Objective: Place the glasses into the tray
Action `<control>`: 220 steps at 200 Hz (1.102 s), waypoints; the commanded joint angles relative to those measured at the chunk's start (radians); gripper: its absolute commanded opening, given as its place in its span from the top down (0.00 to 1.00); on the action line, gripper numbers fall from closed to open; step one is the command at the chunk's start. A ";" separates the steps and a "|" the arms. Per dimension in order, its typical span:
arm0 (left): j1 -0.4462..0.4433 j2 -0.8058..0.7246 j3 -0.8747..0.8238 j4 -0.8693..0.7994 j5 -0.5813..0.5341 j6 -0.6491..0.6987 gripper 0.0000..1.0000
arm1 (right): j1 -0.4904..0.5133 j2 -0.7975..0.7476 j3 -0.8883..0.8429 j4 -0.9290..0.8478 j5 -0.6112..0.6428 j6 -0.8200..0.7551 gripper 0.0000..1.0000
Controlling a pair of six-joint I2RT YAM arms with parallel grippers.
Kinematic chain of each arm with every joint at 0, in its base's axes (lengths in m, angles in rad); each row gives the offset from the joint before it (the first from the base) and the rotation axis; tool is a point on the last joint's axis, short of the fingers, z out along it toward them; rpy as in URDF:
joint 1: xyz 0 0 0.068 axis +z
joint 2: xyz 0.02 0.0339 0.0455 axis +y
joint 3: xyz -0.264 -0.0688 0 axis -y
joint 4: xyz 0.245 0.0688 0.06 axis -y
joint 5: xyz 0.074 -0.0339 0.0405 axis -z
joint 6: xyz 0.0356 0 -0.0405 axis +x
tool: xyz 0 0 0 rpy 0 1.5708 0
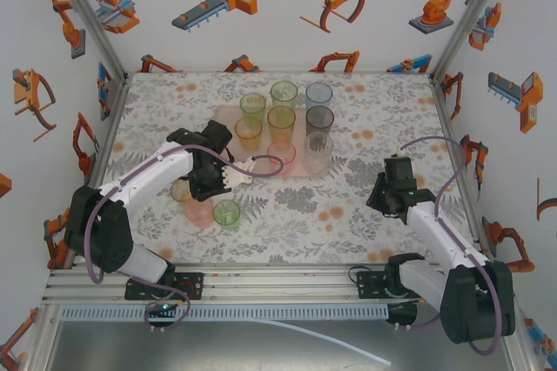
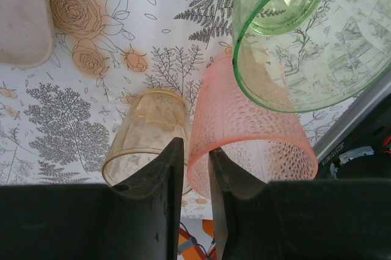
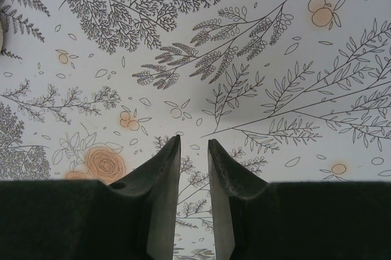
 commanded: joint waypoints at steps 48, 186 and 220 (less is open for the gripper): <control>-0.007 -0.033 -0.015 -0.022 -0.002 0.006 0.79 | -0.008 -0.001 0.007 0.017 0.019 0.008 0.72; -0.002 -0.069 -0.044 -0.009 -0.001 -0.029 0.88 | -0.008 0.005 0.008 0.017 0.018 0.008 0.71; 0.000 -0.075 -0.040 -0.010 -0.006 -0.036 0.93 | -0.008 0.005 0.008 0.016 0.018 0.009 0.71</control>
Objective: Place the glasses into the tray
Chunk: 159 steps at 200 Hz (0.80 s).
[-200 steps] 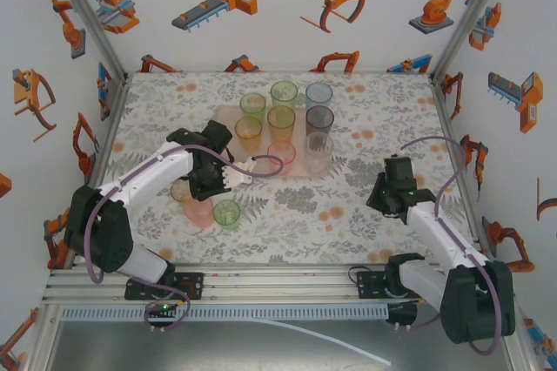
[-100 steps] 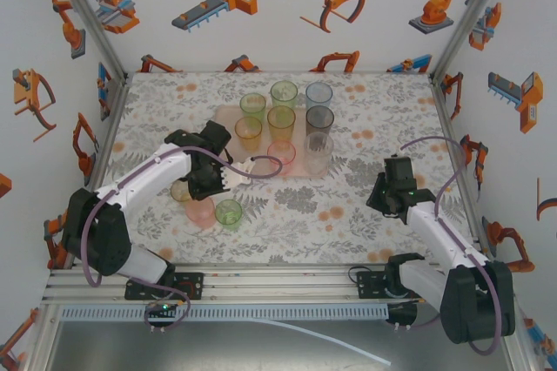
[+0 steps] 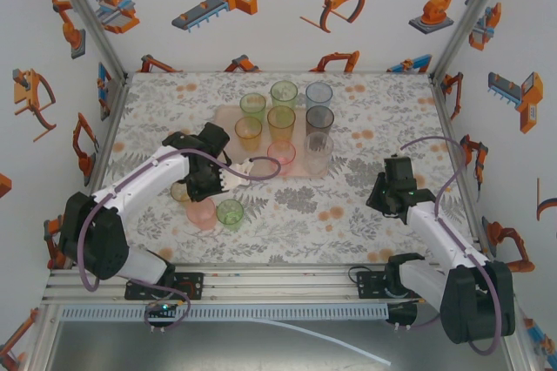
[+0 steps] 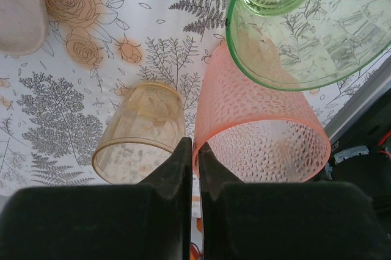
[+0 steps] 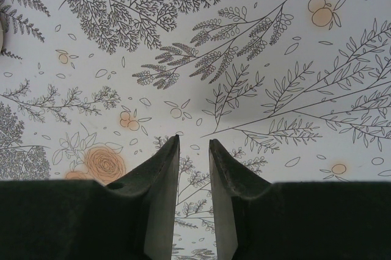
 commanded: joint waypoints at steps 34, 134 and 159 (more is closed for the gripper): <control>0.002 -0.031 -0.002 -0.015 0.001 -0.029 0.96 | -0.008 0.005 0.009 0.017 0.018 0.009 0.70; 0.047 -0.034 0.061 -0.051 0.020 -0.114 1.00 | -0.008 0.005 0.009 0.019 0.017 0.009 0.70; 0.067 -0.035 0.088 -0.073 0.046 -0.142 1.00 | -0.008 0.005 0.009 0.019 0.017 0.007 0.70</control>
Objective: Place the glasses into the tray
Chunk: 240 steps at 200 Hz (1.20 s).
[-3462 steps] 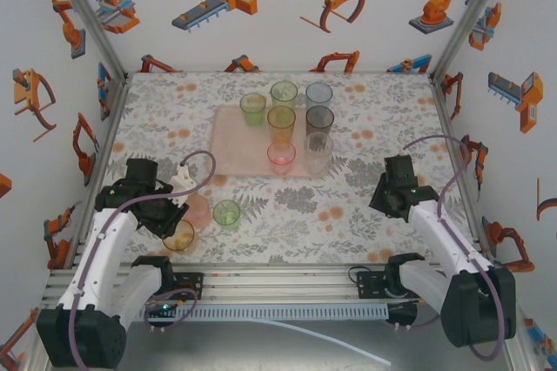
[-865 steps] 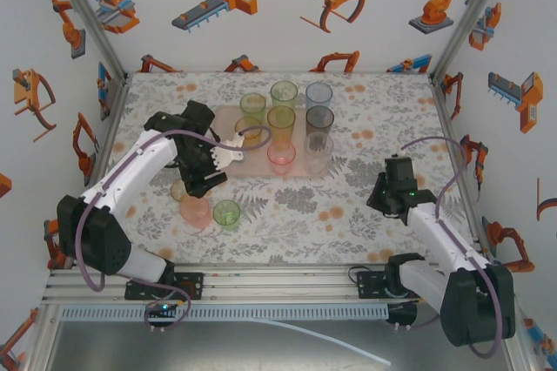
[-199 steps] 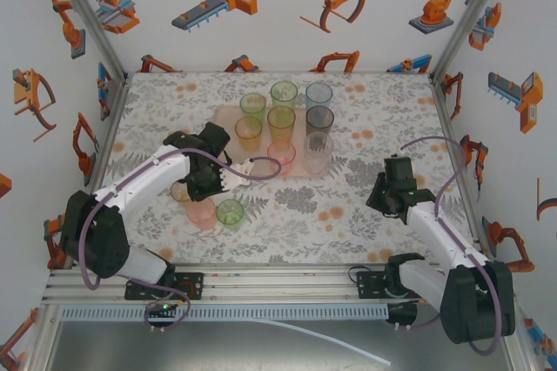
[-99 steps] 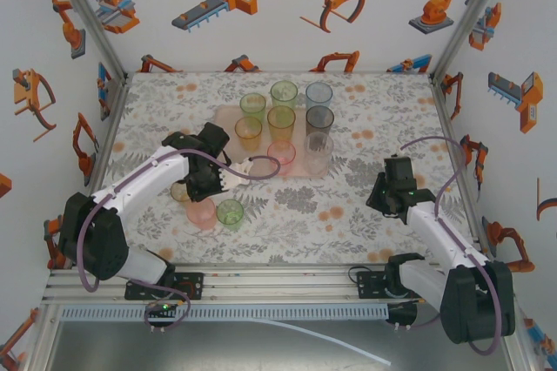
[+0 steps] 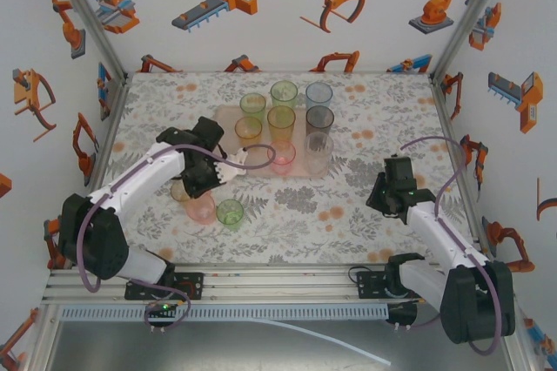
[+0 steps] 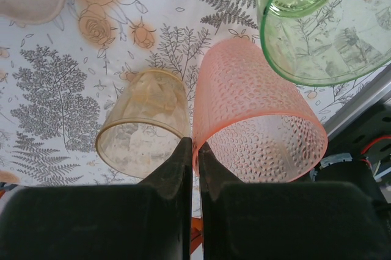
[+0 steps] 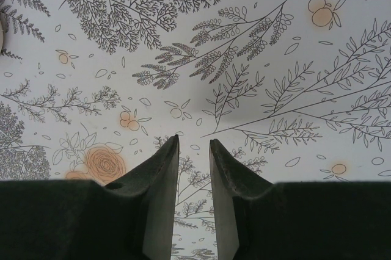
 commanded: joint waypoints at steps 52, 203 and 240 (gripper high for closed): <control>0.027 -0.038 0.076 -0.079 0.083 -0.100 1.00 | -0.008 0.005 0.008 0.020 0.016 0.008 0.70; 0.059 0.008 0.246 -0.054 0.011 -0.149 1.00 | -0.008 0.004 0.008 0.020 0.016 0.008 0.70; 0.059 0.037 0.323 -0.036 0.009 -0.175 1.00 | -0.008 0.004 0.008 0.020 0.016 0.008 0.70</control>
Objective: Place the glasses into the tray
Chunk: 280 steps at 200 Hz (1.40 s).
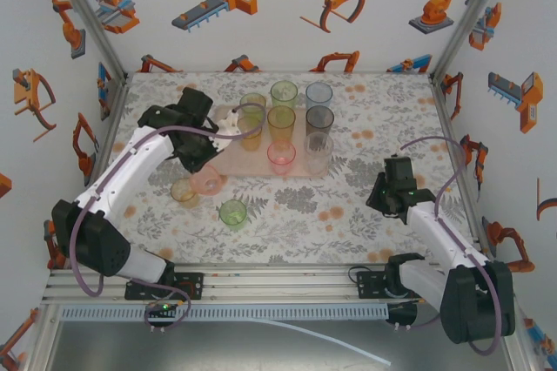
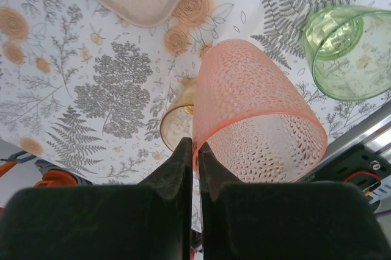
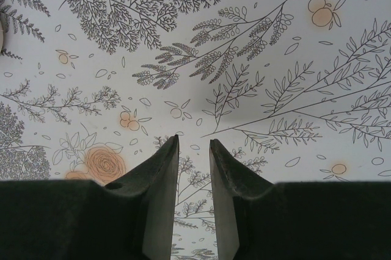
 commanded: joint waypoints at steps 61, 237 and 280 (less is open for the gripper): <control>-0.003 0.132 0.166 0.073 0.046 -0.121 1.00 | -0.008 0.004 0.007 0.019 0.018 0.009 0.70; -0.079 0.372 0.280 0.188 0.046 -0.189 1.00 | -0.008 -0.001 0.005 0.019 0.020 0.011 0.70; -0.080 0.391 0.278 0.191 0.046 -0.203 1.00 | -0.008 -0.001 0.006 0.019 0.020 0.010 0.70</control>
